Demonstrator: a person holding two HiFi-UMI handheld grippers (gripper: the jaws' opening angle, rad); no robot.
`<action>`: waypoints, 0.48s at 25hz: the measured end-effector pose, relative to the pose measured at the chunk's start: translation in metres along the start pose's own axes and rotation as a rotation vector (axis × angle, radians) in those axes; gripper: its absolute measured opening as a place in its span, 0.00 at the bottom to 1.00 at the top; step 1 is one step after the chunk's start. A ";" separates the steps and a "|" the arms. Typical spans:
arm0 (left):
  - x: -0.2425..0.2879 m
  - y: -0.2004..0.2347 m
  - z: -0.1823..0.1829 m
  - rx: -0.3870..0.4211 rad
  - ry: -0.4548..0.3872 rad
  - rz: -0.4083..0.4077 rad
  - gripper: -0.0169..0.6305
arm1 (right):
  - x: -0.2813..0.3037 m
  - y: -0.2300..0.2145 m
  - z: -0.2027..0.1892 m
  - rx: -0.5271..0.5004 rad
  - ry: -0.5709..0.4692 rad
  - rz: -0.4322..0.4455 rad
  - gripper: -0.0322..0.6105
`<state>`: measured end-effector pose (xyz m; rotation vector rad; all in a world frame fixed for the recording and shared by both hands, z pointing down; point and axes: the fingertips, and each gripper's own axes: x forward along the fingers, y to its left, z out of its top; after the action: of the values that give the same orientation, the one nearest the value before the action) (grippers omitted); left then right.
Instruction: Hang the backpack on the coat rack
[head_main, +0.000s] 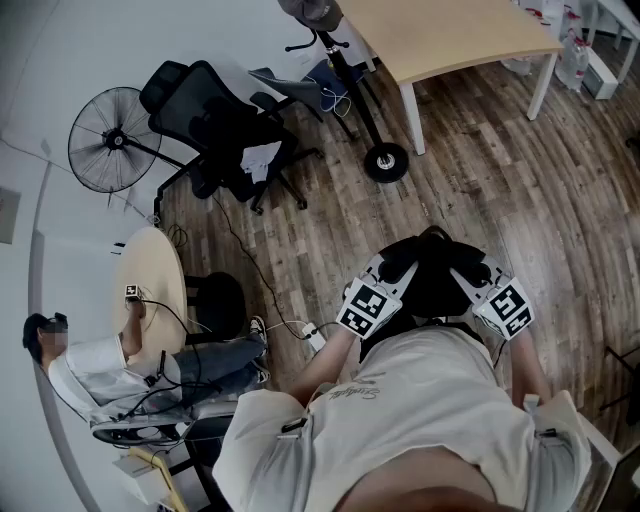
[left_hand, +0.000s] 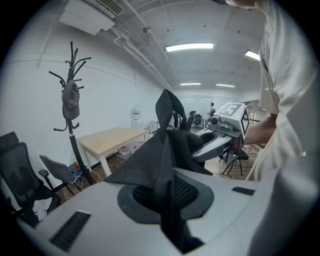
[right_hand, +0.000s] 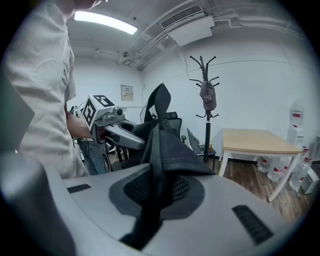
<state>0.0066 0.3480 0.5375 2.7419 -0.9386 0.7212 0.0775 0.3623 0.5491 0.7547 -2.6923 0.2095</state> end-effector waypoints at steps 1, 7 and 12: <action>0.000 -0.001 0.000 0.000 0.000 0.000 0.09 | -0.001 0.000 0.000 -0.002 -0.003 0.003 0.09; 0.001 -0.001 0.000 -0.008 -0.003 0.004 0.09 | -0.001 -0.001 -0.001 -0.004 -0.004 0.011 0.09; 0.002 0.003 0.001 -0.008 -0.005 0.018 0.09 | 0.002 -0.005 0.001 -0.009 -0.006 0.009 0.09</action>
<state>0.0068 0.3445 0.5378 2.7330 -0.9657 0.7125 0.0781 0.3566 0.5495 0.7421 -2.7014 0.1973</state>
